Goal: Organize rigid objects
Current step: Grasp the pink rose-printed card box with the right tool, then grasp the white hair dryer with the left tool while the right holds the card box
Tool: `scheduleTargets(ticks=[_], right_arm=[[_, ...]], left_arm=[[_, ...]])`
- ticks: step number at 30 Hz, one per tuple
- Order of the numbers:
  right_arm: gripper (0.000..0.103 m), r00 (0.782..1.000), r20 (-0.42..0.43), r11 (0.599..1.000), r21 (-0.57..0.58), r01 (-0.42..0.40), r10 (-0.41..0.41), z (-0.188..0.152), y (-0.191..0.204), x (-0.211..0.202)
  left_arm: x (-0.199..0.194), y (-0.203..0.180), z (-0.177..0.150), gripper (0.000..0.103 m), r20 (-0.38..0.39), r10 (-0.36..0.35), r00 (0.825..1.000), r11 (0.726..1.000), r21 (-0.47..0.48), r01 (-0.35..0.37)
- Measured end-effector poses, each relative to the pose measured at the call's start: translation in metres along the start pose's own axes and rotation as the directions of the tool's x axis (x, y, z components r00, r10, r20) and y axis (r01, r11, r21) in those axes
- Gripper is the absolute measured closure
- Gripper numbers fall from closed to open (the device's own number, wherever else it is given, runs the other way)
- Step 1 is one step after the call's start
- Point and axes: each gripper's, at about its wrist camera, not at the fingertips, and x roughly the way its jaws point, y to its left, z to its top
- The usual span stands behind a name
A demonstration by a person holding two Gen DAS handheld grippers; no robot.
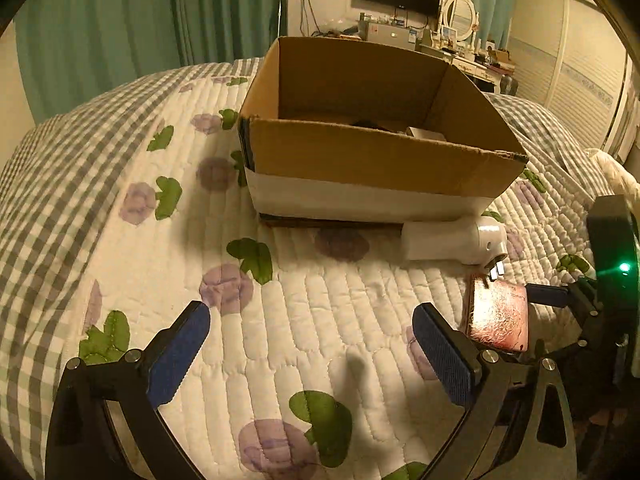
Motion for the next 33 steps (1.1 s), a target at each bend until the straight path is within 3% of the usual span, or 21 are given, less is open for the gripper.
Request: scheduleTargets(ticks=[7,16,22,25,31,33], right_arm=[[0.009,1.0,-0.004,1.0,-0.002,0.027,-0.027,0.0,0.0,0.005],[0.01,0.991,0.128,0.999,-0.01,0.035,-0.034,-0.01,-0.018,-0.078],[0.009,0.974,0.196,0.993,-0.017,0.118,-0.112,0.007,-0.056,-0.11],[0.009,0.968,0.205,0.99,0.002,0.144,-0.142,0.018,-0.084,-0.112],[0.009,0.972,0.197,0.992,0.028,0.123,-0.126,0.029,-0.122,-0.103],[0.009,0.977,0.192,0.995,0.047,0.089,-0.096,0.028,-0.131,-0.1]], left_arm=[[-0.001,0.001,-0.001,0.0,-0.003,0.021,1.0,1.0,-0.013,-0.021],[-0.011,-0.028,0.009,0.0,0.004,0.022,1.0,0.999,0.049,-0.022],[0.0,-0.064,0.025,0.0,-0.008,-0.028,1.0,0.998,0.061,0.029],[0.011,-0.08,0.032,0.0,-0.009,-0.02,1.0,0.994,0.104,0.021],[0.045,-0.093,0.048,0.0,-0.051,-0.016,0.999,0.993,0.114,0.022],[0.054,-0.093,0.051,0.0,-0.075,-0.054,0.996,0.995,0.077,0.059]])
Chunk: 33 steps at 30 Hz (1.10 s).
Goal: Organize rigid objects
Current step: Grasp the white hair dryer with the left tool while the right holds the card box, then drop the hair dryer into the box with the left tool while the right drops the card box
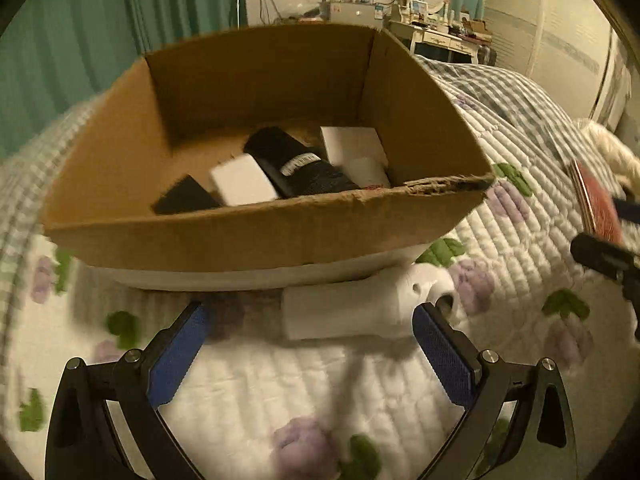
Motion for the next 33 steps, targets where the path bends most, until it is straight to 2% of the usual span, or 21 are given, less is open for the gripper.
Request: scheduleTargets(ticks=[2,5,10,11,14,17,18,20,21,26,33], right_arm=[[0.009,0.999,-0.011,0.999,0.025,-0.03,0.031,0.0,-0.007,0.004],[0.009,0.998,-0.012,0.997,0.052,-0.064,0.065,-0.002,-0.011,0.008],[0.009,0.996,-0.005,0.994,0.076,-0.084,0.085,-0.004,-0.015,0.005],[0.009,0.996,-0.006,0.993,0.077,-0.085,0.085,-0.004,-0.015,0.005],[0.009,0.996,-0.002,0.993,0.083,-0.085,0.085,-0.005,-0.016,0.004],[0.009,0.997,0.008,0.993,0.086,-0.079,0.078,-0.005,-0.016,0.003],[0.009,0.997,0.007,0.994,0.084,-0.077,0.076,-0.005,-0.016,0.003],[0.009,0.998,0.009,0.995,0.074,-0.066,0.066,-0.005,-0.013,0.002],[0.009,0.998,0.013,0.996,0.064,-0.057,0.056,-0.005,-0.011,0.0],[0.009,0.999,0.048,1.0,0.015,-0.021,0.02,-0.003,0.001,-0.013],[0.009,0.994,0.098,0.999,-0.001,-0.046,0.045,0.01,0.018,-0.044]], left_arm=[[0.008,-0.002,0.002,0.001,-0.017,-0.074,0.997,0.996,-0.048,0.073],[0.013,-0.012,0.002,0.001,-0.022,-0.14,0.99,0.989,-0.061,0.138],[0.032,-0.028,0.008,0.001,-0.047,-0.103,0.994,0.994,-0.041,0.101],[0.037,-0.029,0.009,0.001,-0.054,-0.115,0.992,0.992,-0.05,0.112],[0.053,-0.035,0.003,0.001,-0.124,-0.1,0.987,0.995,-0.041,0.095],[0.043,-0.041,-0.007,0.01,-0.109,-0.095,0.99,0.995,0.003,0.095],[0.039,-0.041,-0.008,0.017,-0.107,-0.096,0.99,0.995,0.005,0.097],[0.028,-0.039,-0.009,0.041,-0.098,-0.109,0.989,0.994,0.005,0.11],[0.025,-0.038,-0.009,0.047,-0.102,-0.124,0.987,0.992,-0.002,0.124],[-0.002,-0.032,-0.006,0.048,-0.065,-0.108,0.992,0.994,0.015,0.109],[-0.065,-0.018,0.009,0.048,0.031,-0.083,0.996,0.996,0.027,0.082]])
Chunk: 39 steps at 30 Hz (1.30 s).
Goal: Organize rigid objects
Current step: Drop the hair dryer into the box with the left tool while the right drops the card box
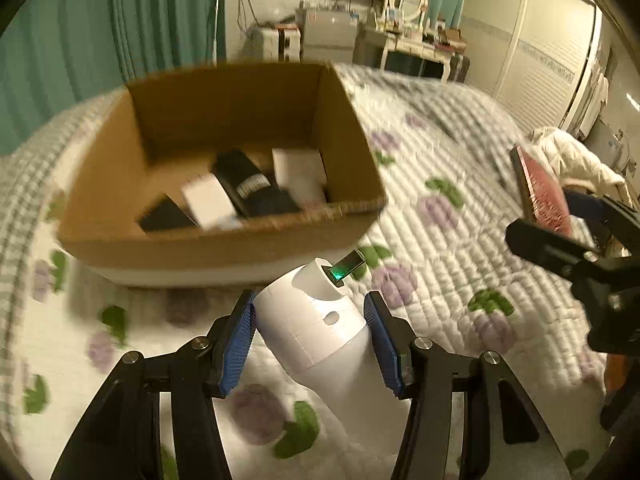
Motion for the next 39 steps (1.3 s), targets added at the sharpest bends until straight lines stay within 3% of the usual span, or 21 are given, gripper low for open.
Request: scheduleTargets(ticks=[5,10,15,21,26,30,32,34,39], right_arm=[[0.009,0.998,0.06,0.999,-0.033,-0.021,0.023,0.028,0.021,-0.023],[0.009,0.993,0.104,0.997,-0.059,-0.054,0.06,0.061,0.041,-0.027],[0.009,0.988,0.131,0.994,-0.084,-0.074,0.085,0.093,0.061,-0.012],[0.009,0.987,0.122,0.991,-0.097,-0.092,0.103,0.121,0.075,0.033],[0.009,0.989,0.101,0.989,-0.111,-0.099,0.11,0.127,0.079,0.069],[0.009,0.989,0.092,0.988,-0.114,-0.102,0.113,0.125,0.078,0.087],[0.009,0.988,0.091,0.987,-0.113,-0.111,0.121,0.123,0.076,0.091],[0.009,0.988,0.089,0.987,-0.111,-0.117,0.127,0.122,0.076,0.094],[0.009,0.989,0.088,0.988,-0.111,-0.106,0.116,0.121,0.077,0.095]], left_arm=[[-0.044,0.022,0.029,0.048,0.084,0.042,0.996,0.999,0.003,-0.043],[-0.056,0.045,0.056,0.048,0.137,0.096,0.986,0.995,-0.011,-0.096],[-0.042,0.074,0.088,0.048,0.148,0.124,0.981,0.992,-0.017,-0.123],[0.017,0.094,0.119,0.047,0.105,0.175,0.979,0.982,0.052,-0.181],[0.053,0.098,0.122,0.047,0.093,0.162,0.982,0.981,0.092,-0.17],[0.069,0.104,0.123,0.046,0.095,0.122,0.988,0.989,0.069,-0.129],[0.069,0.106,0.125,0.044,0.103,0.118,0.988,0.991,0.058,-0.124],[0.066,0.109,0.128,0.029,0.115,0.12,0.986,0.992,0.035,-0.125],[0.038,0.118,0.133,0.027,0.169,0.109,0.98,0.994,-0.012,-0.108]])
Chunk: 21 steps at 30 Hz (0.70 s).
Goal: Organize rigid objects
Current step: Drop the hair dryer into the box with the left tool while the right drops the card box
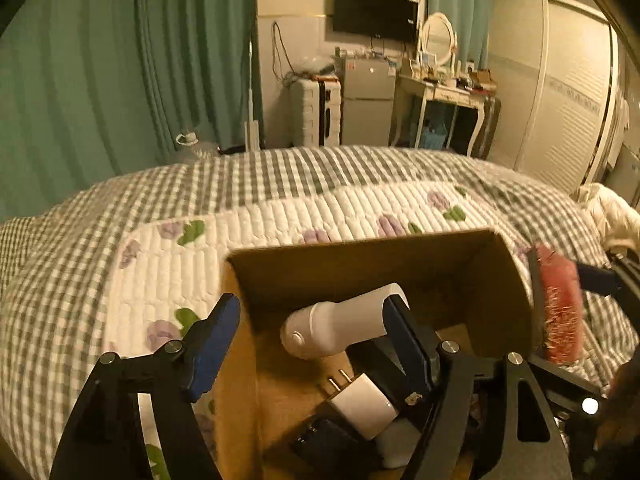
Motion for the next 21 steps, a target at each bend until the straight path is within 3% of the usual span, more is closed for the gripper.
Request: scheduleTargets(ticks=[8,17,21], right_arm=[[0.009,1.0,0.01,1.0,-0.019,0.007,-0.007,0.01,0.012,0.006],[0.008,0.999,0.007,0.999,0.008,0.047,-0.047,0.026,0.017,0.042],[0.002,0.995,0.054,0.996,0.04,0.077,-0.079,0.03,0.01,0.021]], left_arm=[[-0.036,0.016,0.0,0.027,0.047,0.05,0.998,0.999,0.003,-0.051],[-0.044,0.028,-0.013,0.027,0.06,0.054,0.997,0.998,-0.019,-0.053],[-0.052,0.029,-0.015,0.027,0.059,0.061,0.996,0.998,-0.024,-0.06]])
